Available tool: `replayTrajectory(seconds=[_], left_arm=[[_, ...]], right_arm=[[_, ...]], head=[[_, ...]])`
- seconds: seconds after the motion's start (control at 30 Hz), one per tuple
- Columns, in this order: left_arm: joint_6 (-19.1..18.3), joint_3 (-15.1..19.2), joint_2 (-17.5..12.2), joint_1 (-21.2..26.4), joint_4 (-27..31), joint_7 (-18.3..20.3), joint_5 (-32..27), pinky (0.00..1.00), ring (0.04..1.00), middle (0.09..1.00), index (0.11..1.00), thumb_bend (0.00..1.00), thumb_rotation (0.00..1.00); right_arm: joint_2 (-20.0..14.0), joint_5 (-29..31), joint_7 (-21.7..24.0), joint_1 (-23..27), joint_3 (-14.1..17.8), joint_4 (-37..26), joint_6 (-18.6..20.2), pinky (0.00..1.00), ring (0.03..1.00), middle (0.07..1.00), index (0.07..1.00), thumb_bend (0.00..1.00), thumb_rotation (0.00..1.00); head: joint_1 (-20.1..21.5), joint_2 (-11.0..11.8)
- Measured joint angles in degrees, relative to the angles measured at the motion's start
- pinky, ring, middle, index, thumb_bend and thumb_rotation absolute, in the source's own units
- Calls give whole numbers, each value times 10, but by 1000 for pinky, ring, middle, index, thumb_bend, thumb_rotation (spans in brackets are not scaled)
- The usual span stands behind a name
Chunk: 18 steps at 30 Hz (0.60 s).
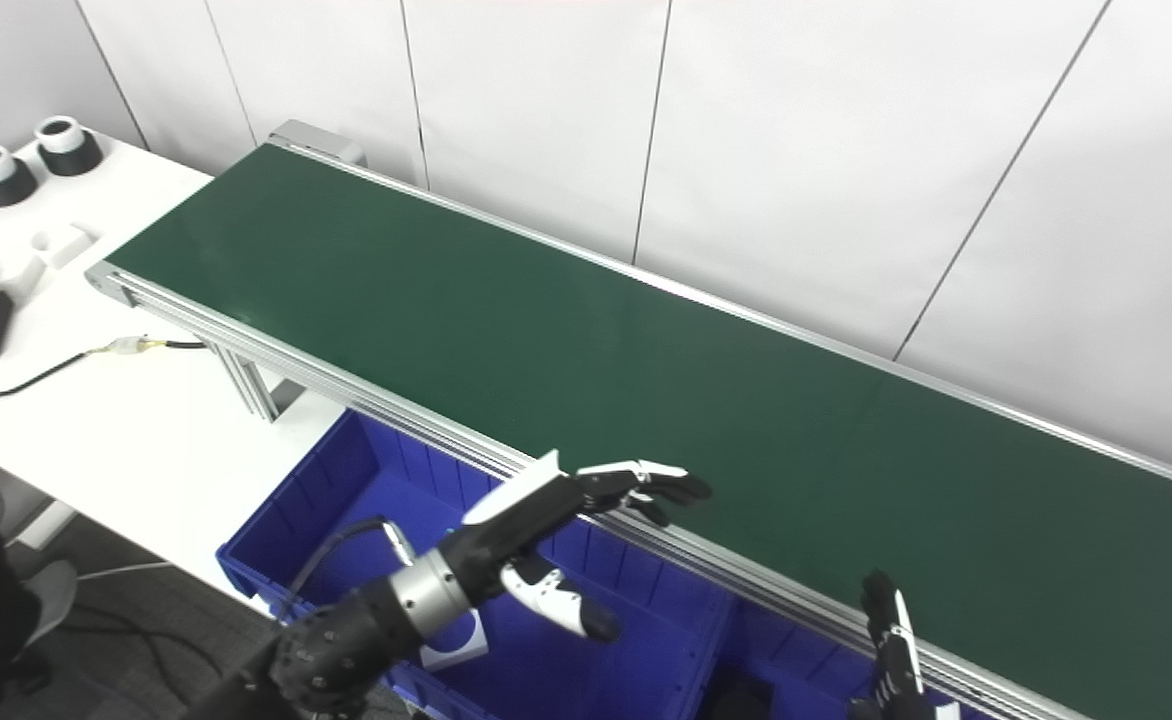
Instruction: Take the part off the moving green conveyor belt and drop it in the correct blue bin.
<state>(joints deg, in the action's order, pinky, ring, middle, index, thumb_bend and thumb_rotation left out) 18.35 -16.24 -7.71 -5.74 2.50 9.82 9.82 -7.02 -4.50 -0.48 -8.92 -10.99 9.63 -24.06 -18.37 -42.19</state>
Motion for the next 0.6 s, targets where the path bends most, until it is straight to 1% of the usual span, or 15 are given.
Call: replayTrajectory(seconds=[0.03,0.07,0.1,0.13,0.17,0.2,0.23,0.33,0.37,0.4,0.43,0.47,0.53,0.57,0.6], left_arm=[[7,-1,9,3,-19,-5,9,890,934,929,897,942,769],[17,-3,21,6,-42,-10,17,895,945,949,912,950,782],[17,-4,27,8,-52,-12,22,902,953,960,921,952,787],[20,-6,31,9,-59,-14,25,911,959,968,929,953,789],[32,-10,37,13,-72,-14,28,920,967,976,938,953,792],[35,-11,38,16,-79,-14,28,923,974,983,946,951,789],[41,-12,40,21,-93,-14,28,917,975,986,949,950,788],[55,-21,45,37,-138,-15,33,879,971,986,942,935,777],[58,-26,46,41,-149,-18,35,877,971,986,941,934,776],[60,-34,47,44,-156,-21,39,891,973,985,936,923,772],[61,-42,46,45,-160,-28,46,922,983,988,932,912,768],[62,-49,46,46,-165,-35,52,959,994,992,932,907,779],[65,-66,44,50,-186,-58,57,986,994,991,931,891,801],[66,-74,42,52,-198,-71,57,991,993,990,930,887,806],[66,-83,34,54,-212,-90,56,972,995,993,935,883,831]], right_arm=[[-2,-2,-5,-2,-1,0,0,997,973,964,958,830,1000],[-4,-9,-15,-3,-3,0,0,995,971,966,960,823,1000],[-7,-15,-22,-4,-6,0,0,992,971,966,957,828,1000],[-8,-20,-31,-6,-10,0,0,989,971,965,953,839,1000],[-7,-32,-52,-8,-18,1,0,986,971,964,948,850,1000],[-7,-34,-57,-9,-20,1,0,985,972,967,947,860,1000],[-7,-42,-72,-10,-29,2,0,986,972,969,947,874,1000],[-5,-46,-104,-11,-47,13,0,998,989,978,953,891,1000],[-5,-46,-111,-11,-54,19,0,999,990,979,953,892,1000],[-6,-46,-119,-10,-61,27,0,995,986,975,950,896,1000],[-6,-47,-127,-10,-66,31,0,992,984,975,954,888,1000],[-7,-52,-140,-9,-72,36,0,992,982,976,959,876,1000],[-9,-61,-170,-2,-87,53,0,992,981,975,958,867,1000],[-9,-64,-183,1,-94,62,-1,991,981,974,958,866,1000],[-9,-66,-202,5,-103,70,-5,984,979,972,956,862,1000]], head=[[17,5],[59,10],[75,12],[76,12],[117,18],[127,20],[144,29],[147,48],[147,48],[149,54],[162,68],[183,88],[187,90],[209,105],[213,108]])
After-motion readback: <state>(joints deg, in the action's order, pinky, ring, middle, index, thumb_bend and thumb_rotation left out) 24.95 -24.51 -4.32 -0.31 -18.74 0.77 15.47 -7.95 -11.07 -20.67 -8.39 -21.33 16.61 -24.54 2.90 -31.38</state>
